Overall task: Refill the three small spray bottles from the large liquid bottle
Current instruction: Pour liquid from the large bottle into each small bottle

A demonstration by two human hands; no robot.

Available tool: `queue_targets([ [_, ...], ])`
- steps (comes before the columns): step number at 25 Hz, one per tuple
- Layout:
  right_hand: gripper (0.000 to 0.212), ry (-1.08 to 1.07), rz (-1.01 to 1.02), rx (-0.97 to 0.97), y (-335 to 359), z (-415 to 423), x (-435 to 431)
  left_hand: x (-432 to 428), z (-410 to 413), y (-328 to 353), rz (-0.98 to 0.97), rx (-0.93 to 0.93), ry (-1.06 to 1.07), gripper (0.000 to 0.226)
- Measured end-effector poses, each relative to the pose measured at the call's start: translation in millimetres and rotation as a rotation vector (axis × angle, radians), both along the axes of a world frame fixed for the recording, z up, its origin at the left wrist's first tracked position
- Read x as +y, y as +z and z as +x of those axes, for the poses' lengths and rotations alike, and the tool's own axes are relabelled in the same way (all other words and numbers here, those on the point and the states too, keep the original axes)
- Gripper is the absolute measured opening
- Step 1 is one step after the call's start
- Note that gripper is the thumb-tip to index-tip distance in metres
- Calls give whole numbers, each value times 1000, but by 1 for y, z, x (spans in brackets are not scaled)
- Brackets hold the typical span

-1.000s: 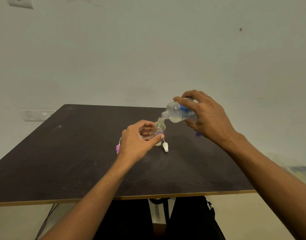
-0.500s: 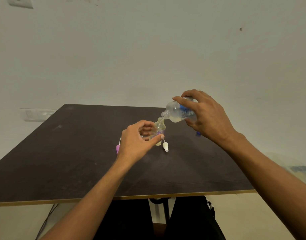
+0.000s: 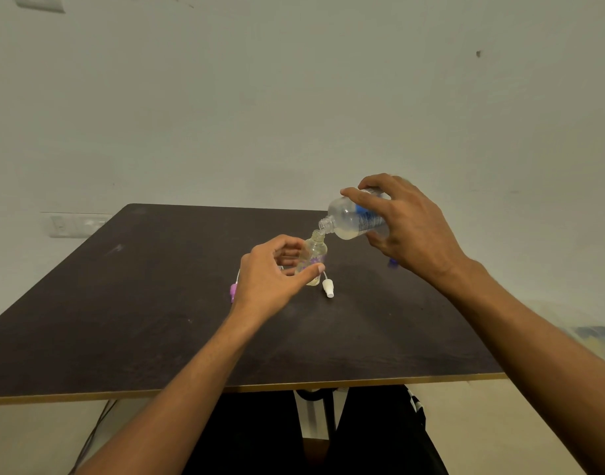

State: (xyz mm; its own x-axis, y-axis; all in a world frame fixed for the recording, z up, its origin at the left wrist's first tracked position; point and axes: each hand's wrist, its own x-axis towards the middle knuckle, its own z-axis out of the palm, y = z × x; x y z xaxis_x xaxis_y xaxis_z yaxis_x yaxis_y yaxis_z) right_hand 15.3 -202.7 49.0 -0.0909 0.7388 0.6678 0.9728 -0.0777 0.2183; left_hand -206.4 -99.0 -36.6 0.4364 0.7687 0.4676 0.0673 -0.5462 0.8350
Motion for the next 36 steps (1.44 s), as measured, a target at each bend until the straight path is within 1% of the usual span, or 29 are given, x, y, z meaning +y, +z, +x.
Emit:
queue_targets([
  [36,74,31,23,-22,-1,-1,4,0,-2,-2,-9,-1,-1,45],
])
